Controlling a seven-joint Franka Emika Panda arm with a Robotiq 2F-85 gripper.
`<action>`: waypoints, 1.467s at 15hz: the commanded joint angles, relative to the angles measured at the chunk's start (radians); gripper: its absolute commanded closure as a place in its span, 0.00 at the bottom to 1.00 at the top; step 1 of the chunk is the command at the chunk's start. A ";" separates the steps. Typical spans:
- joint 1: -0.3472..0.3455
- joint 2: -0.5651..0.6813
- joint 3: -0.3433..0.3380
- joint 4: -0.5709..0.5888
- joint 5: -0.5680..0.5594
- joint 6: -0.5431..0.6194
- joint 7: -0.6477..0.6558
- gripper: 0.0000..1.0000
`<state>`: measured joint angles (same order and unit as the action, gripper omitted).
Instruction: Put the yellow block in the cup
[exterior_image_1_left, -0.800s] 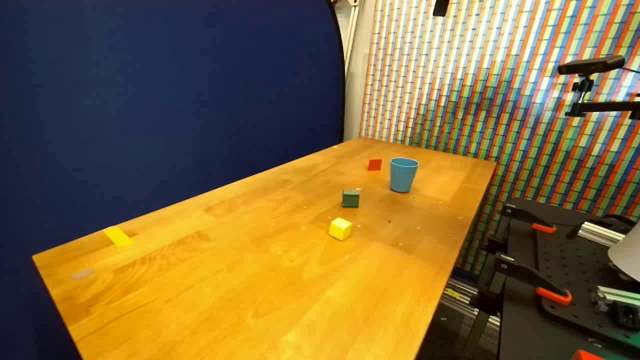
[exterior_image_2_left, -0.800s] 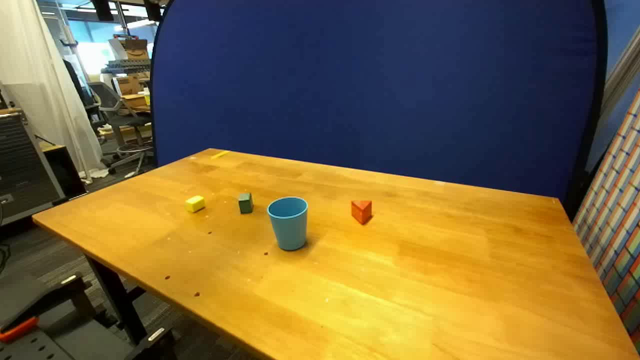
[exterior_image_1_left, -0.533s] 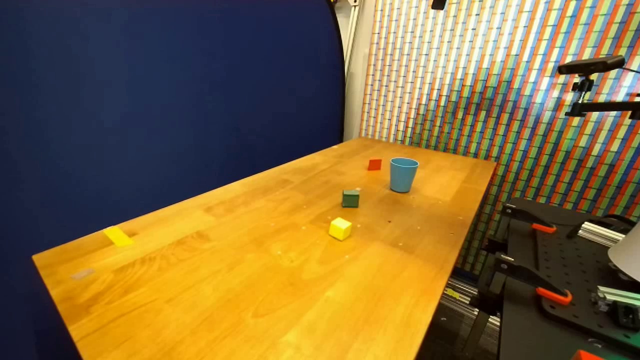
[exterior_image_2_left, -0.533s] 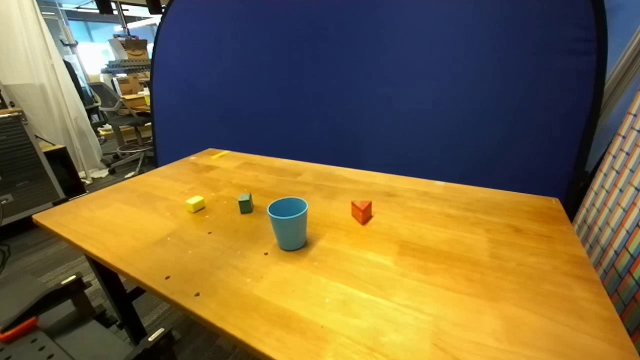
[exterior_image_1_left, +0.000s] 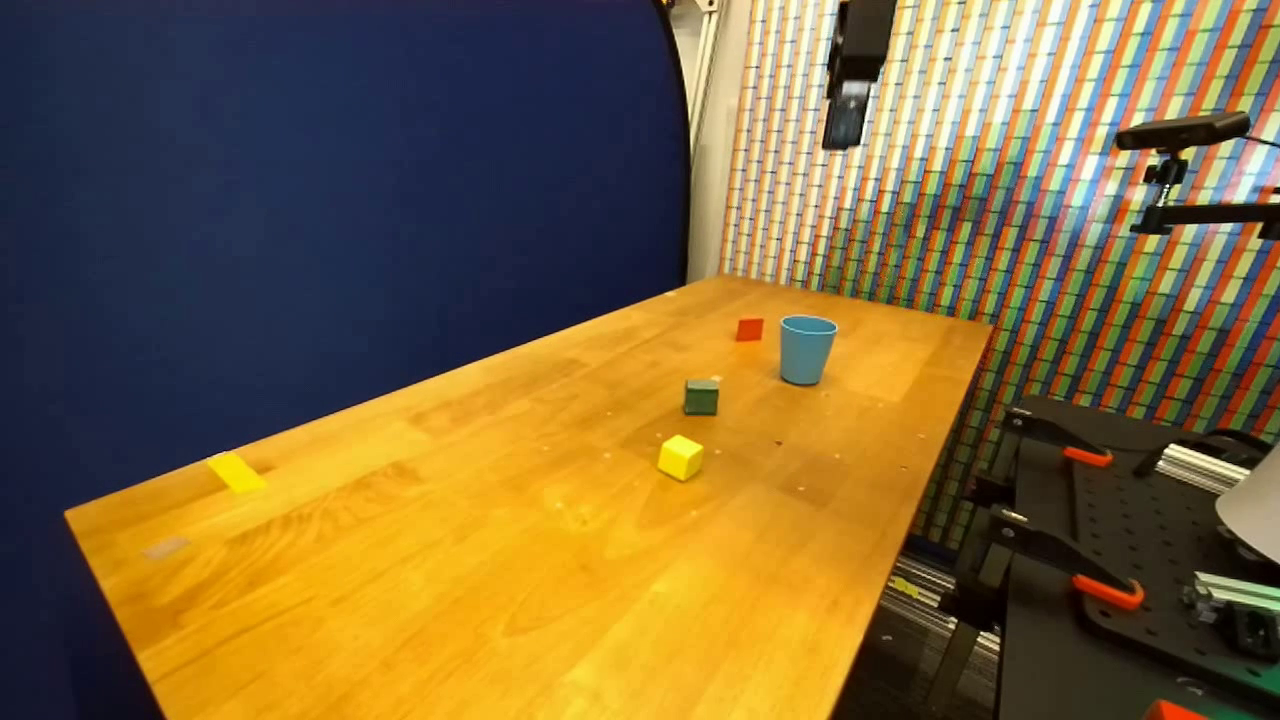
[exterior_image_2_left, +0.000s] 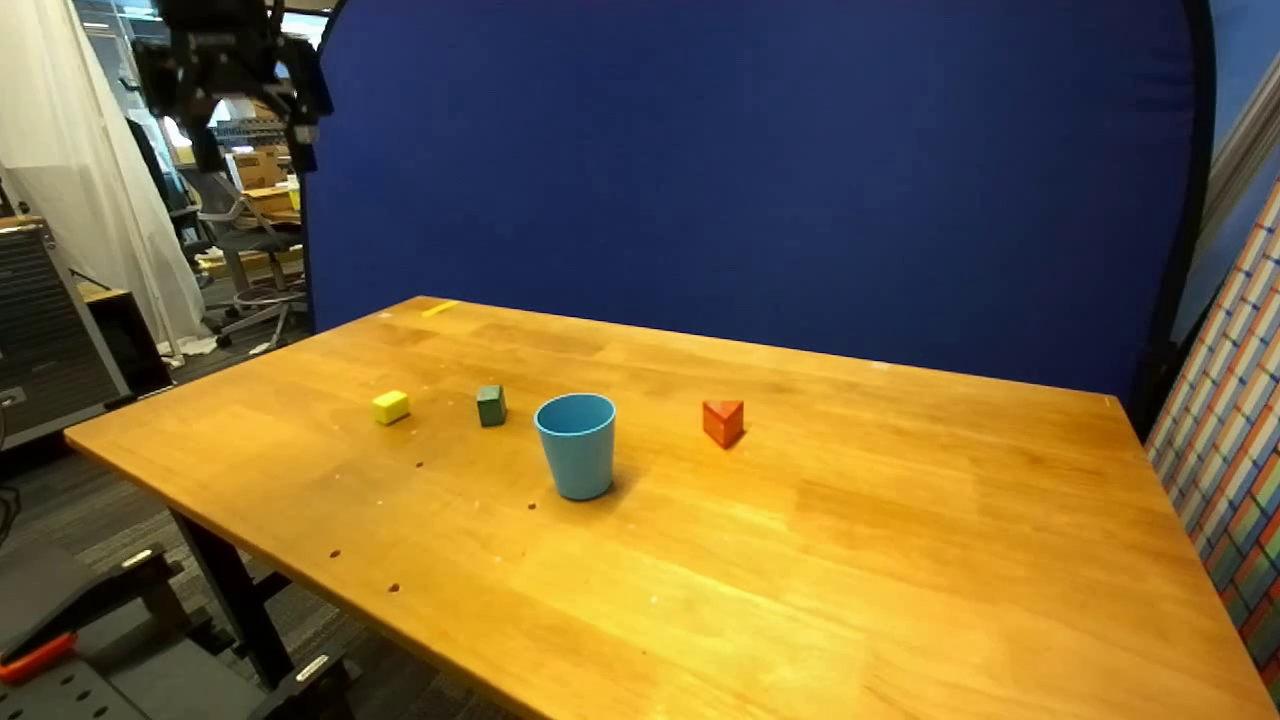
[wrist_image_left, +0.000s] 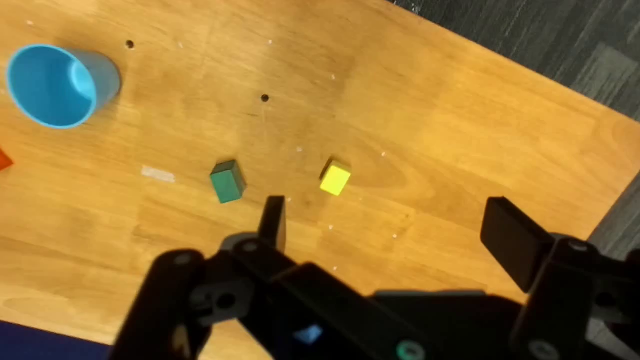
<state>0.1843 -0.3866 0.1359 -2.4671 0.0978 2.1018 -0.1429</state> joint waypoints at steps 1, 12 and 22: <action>0.057 0.162 0.068 -0.012 0.016 0.158 0.035 0.00; 0.081 0.528 0.121 -0.051 0.002 0.563 0.049 0.00; 0.027 0.811 0.064 0.142 -0.127 0.653 0.013 0.00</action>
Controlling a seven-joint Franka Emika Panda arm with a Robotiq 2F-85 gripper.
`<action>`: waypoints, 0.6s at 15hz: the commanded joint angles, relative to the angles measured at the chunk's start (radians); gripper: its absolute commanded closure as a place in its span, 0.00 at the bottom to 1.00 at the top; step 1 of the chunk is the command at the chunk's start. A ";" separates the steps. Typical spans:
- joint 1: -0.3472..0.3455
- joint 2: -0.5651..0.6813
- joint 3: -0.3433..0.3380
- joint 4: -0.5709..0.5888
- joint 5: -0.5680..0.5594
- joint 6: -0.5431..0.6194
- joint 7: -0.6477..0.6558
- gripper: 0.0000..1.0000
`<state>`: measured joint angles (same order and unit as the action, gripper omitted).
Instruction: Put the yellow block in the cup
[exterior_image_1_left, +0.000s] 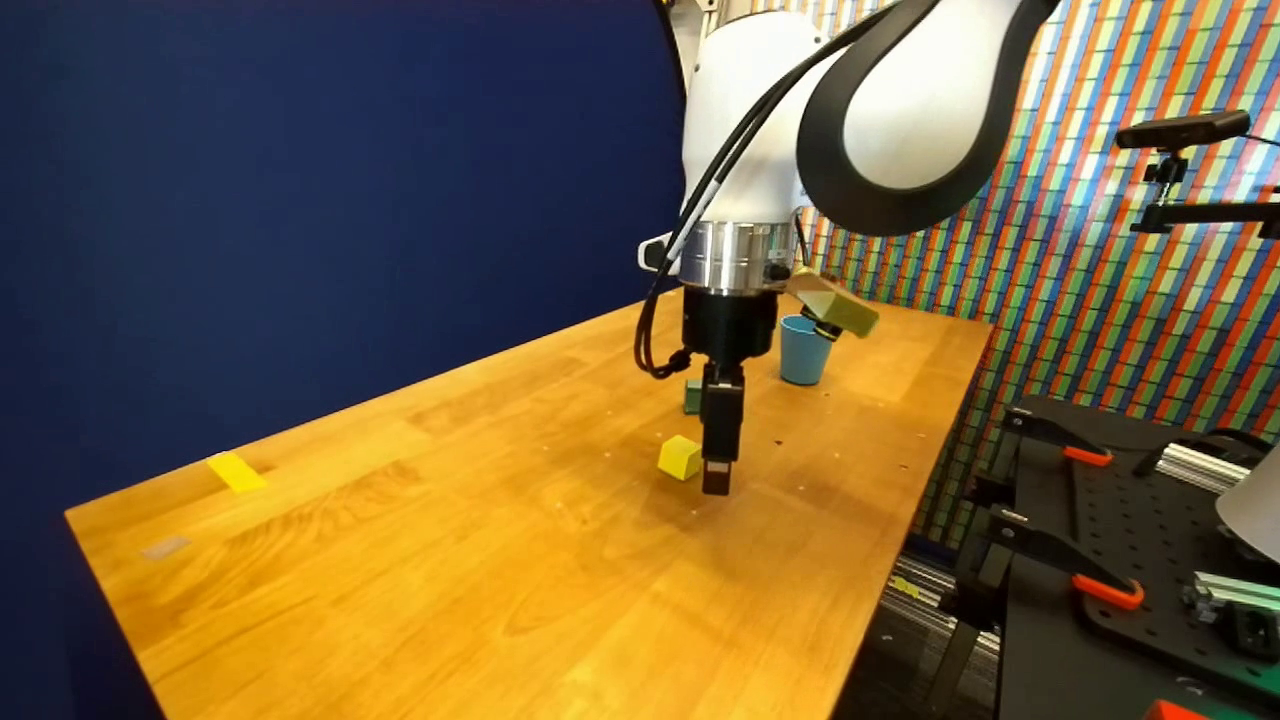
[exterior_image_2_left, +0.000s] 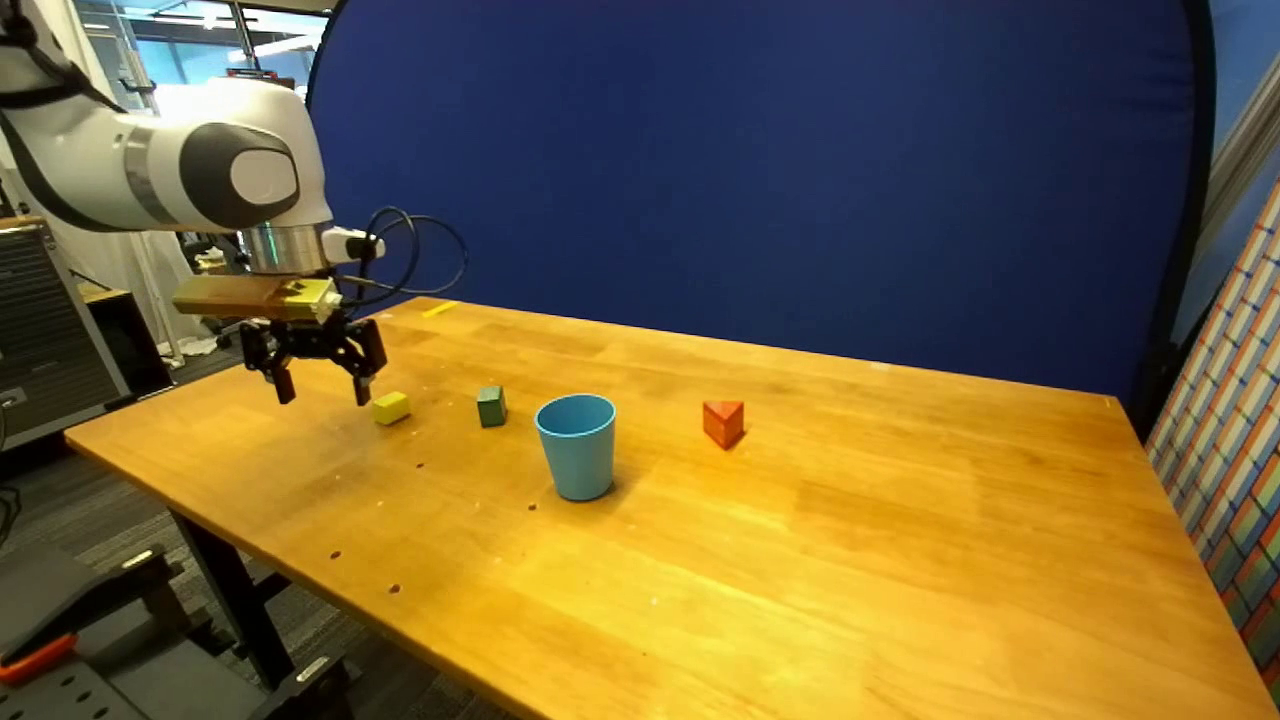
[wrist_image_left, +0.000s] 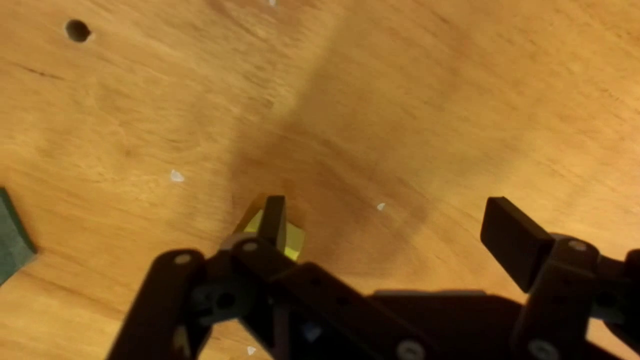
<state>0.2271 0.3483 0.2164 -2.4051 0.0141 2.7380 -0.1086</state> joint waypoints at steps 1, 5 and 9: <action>-0.014 0.096 -0.028 0.102 -0.062 0.014 -0.018 0.00; -0.008 0.143 -0.061 0.167 -0.116 0.006 -0.012 0.00; -0.011 0.167 -0.067 0.191 -0.140 0.009 -0.014 0.42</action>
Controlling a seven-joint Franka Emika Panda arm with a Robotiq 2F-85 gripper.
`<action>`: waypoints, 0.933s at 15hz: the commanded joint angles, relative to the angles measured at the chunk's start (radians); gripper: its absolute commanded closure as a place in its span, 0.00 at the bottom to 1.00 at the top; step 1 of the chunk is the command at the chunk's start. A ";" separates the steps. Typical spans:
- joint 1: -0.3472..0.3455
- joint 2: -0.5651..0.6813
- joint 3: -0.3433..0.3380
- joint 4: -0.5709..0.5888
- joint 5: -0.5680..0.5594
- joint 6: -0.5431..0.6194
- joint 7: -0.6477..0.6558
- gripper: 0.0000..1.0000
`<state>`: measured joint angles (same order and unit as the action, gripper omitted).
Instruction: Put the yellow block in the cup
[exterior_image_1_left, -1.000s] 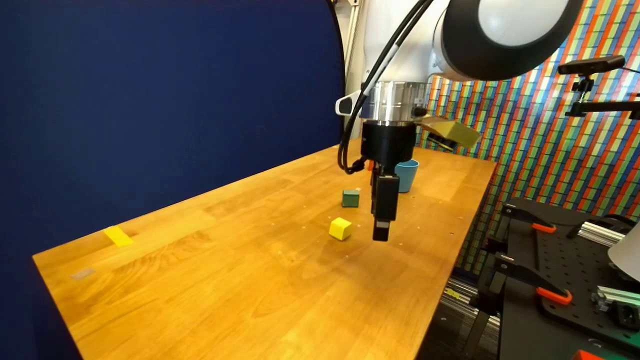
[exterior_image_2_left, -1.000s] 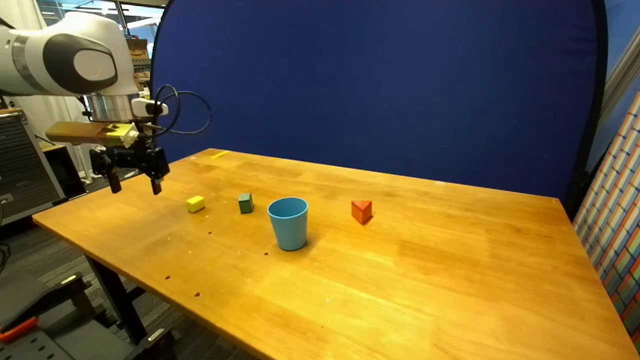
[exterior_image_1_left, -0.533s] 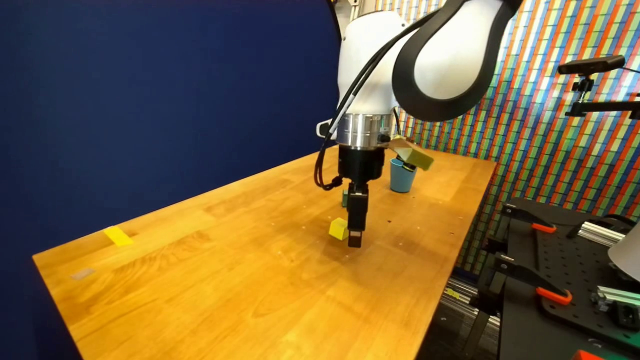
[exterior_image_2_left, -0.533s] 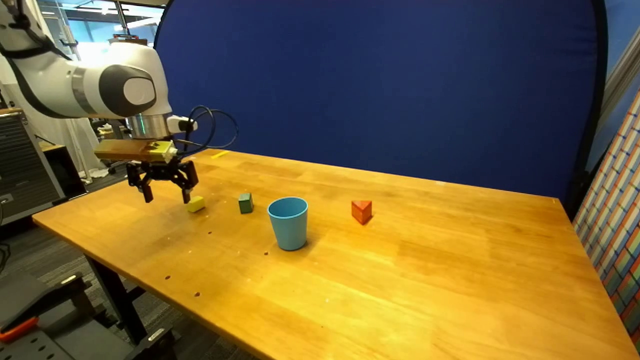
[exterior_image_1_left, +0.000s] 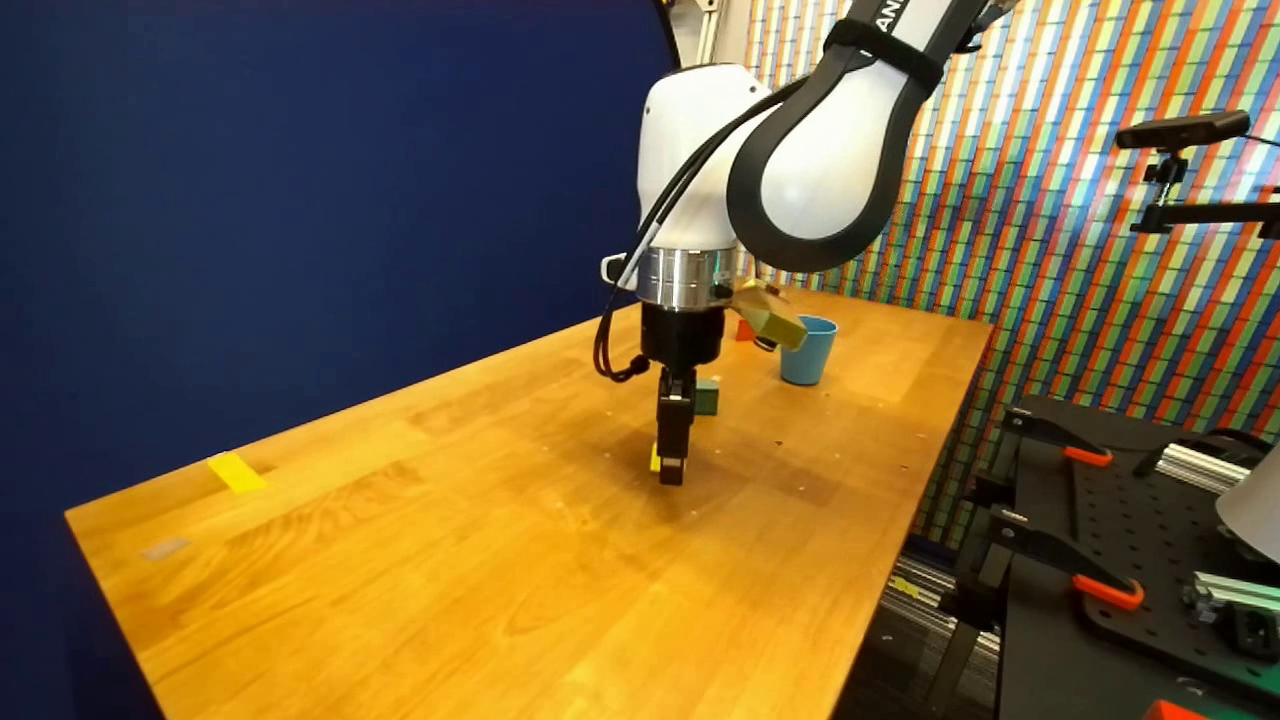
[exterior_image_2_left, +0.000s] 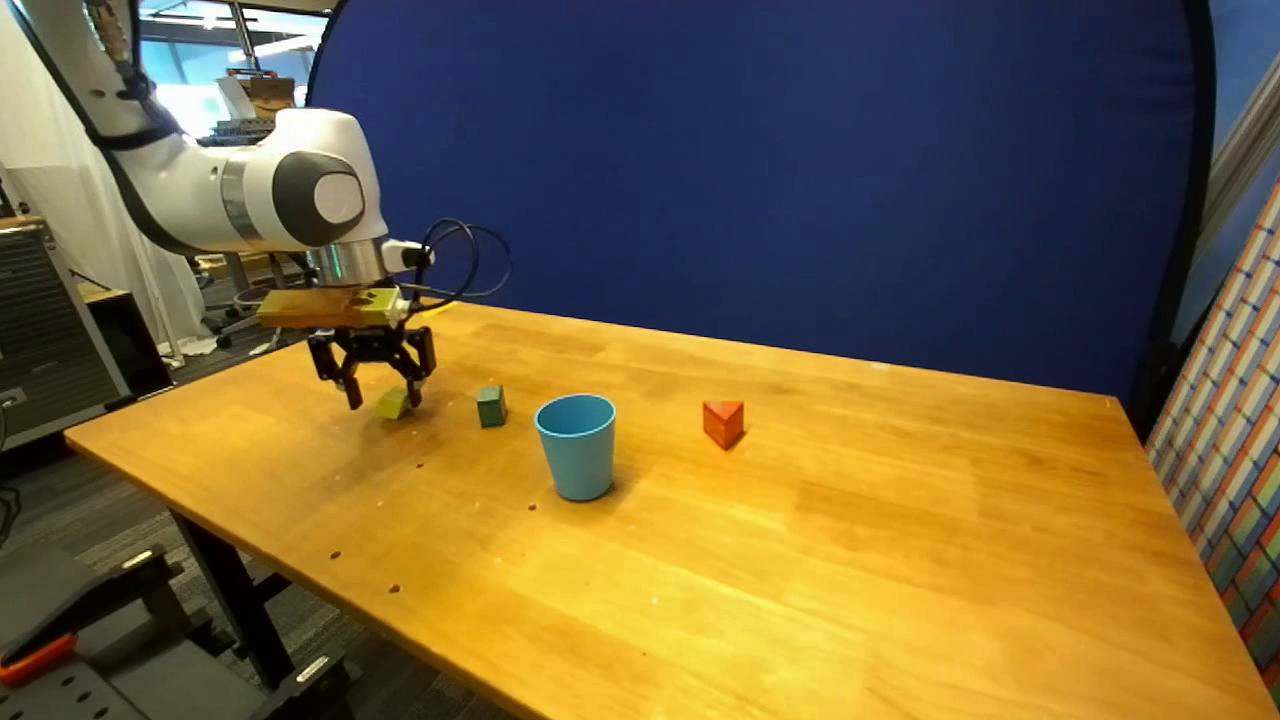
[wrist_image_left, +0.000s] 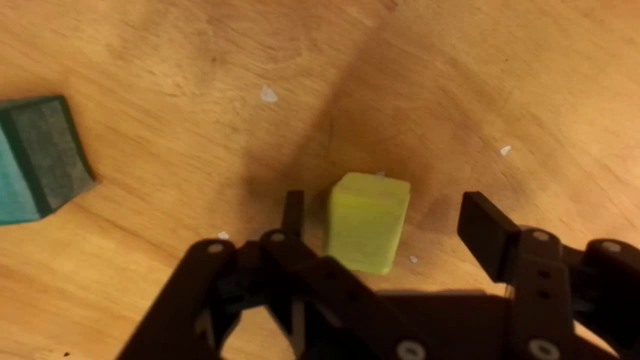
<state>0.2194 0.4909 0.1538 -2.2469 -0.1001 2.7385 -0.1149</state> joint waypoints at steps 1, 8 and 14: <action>-0.004 0.027 -0.004 0.034 -0.025 0.010 -0.007 0.50; 0.016 -0.096 -0.040 0.001 -0.050 -0.041 0.039 0.83; 0.003 -0.376 -0.199 -0.077 -0.272 -0.176 0.224 0.83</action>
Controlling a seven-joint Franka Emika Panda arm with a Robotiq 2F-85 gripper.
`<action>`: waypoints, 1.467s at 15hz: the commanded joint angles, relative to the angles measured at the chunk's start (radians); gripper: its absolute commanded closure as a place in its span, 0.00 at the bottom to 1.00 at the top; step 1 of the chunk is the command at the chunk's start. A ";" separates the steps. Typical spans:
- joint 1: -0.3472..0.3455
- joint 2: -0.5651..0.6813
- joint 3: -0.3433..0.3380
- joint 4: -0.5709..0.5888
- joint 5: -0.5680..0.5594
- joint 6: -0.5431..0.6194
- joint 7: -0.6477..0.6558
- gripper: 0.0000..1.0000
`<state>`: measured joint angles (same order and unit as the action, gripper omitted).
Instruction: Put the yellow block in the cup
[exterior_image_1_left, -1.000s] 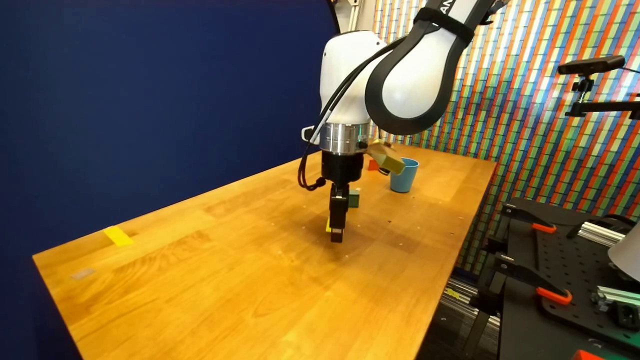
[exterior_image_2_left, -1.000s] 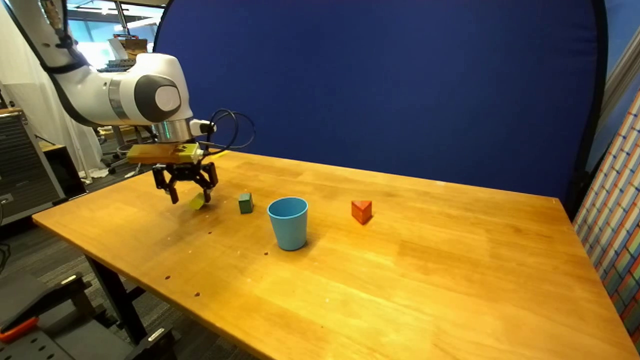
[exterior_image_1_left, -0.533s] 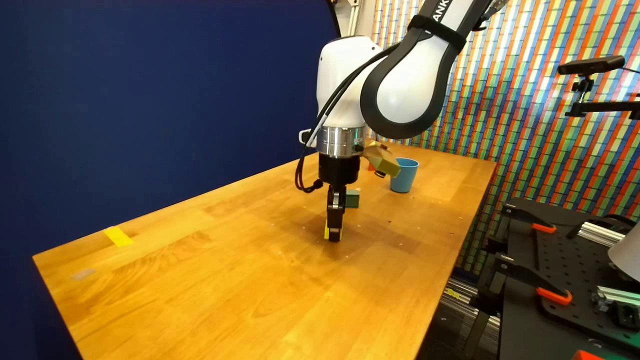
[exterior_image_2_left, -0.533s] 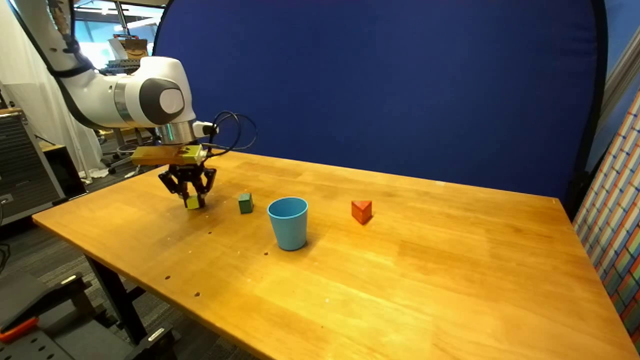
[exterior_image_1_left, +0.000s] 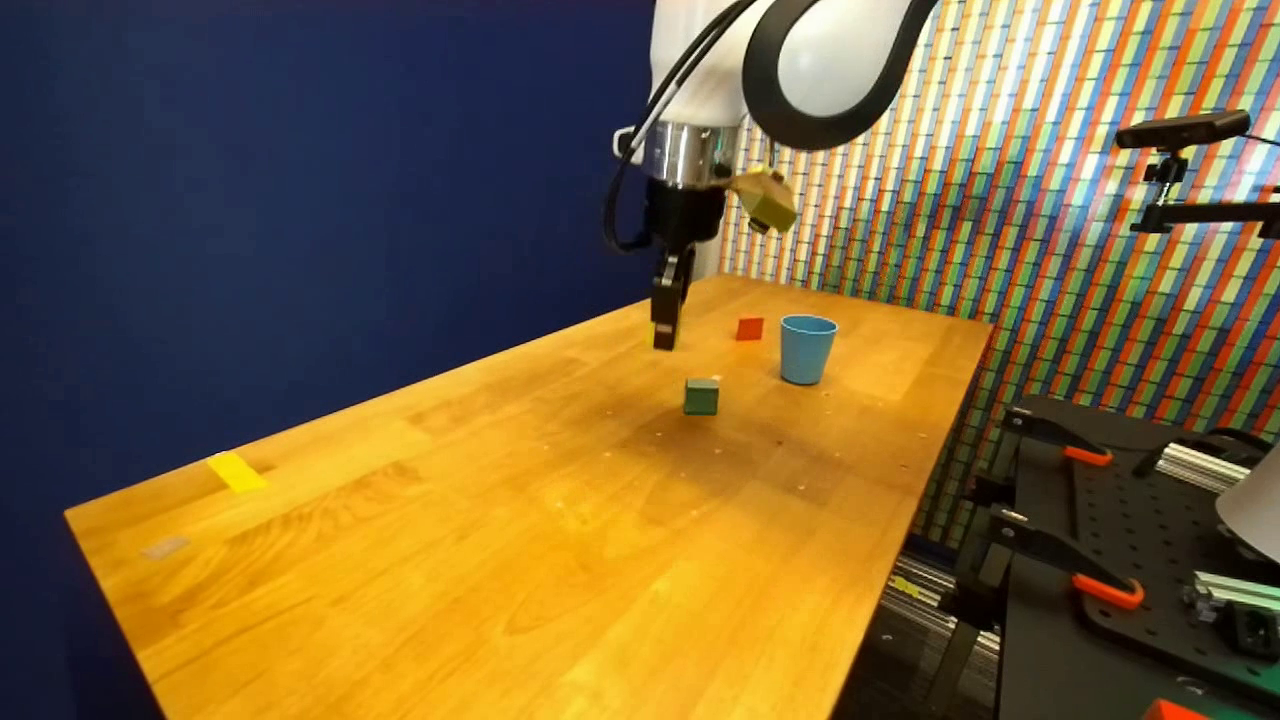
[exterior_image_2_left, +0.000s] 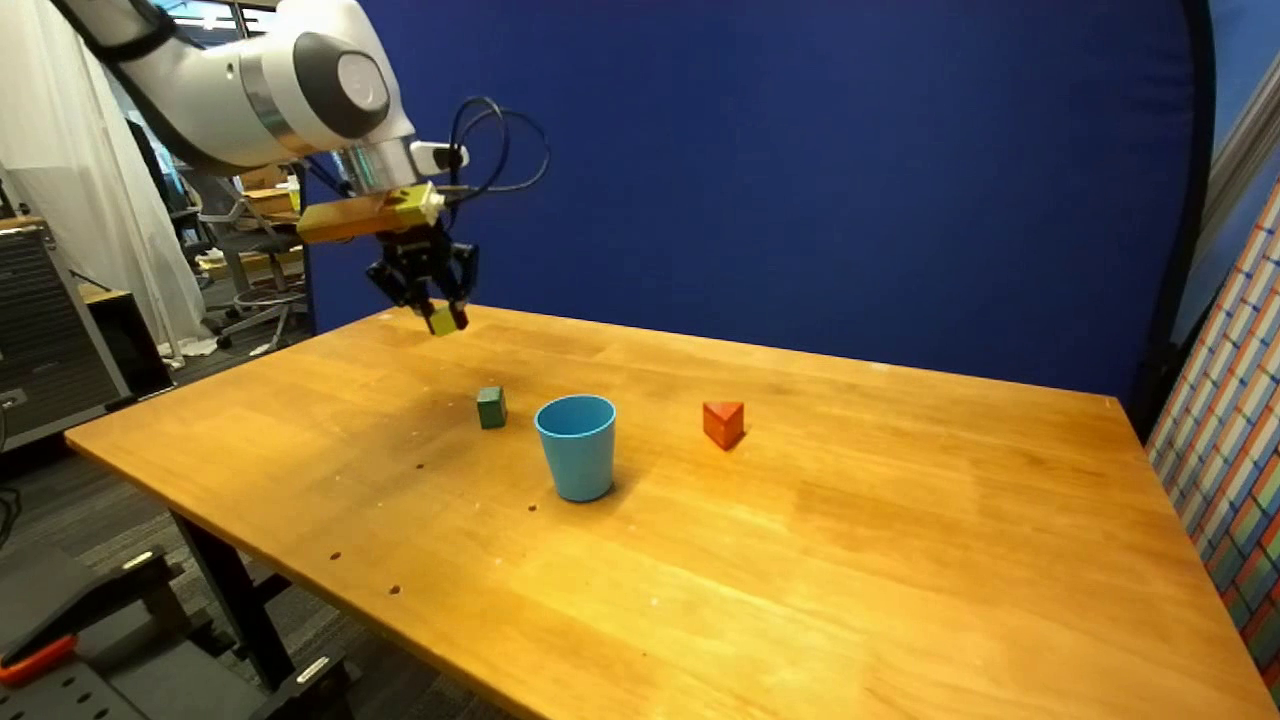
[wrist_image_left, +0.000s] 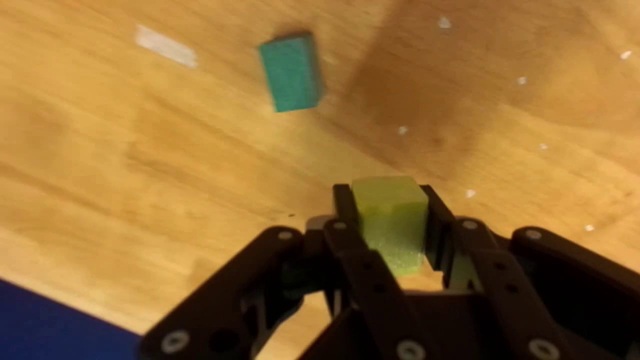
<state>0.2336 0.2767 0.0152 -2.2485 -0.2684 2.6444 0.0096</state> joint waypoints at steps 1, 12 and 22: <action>-0.034 -0.196 -0.070 -0.083 -0.132 -0.118 0.120 0.83; -0.269 -0.271 -0.091 -0.192 -0.126 -0.225 0.113 0.83; -0.304 -0.136 -0.104 -0.169 -0.068 -0.190 0.071 0.25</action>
<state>-0.0619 0.1135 -0.0817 -2.4395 -0.3769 2.4347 0.1259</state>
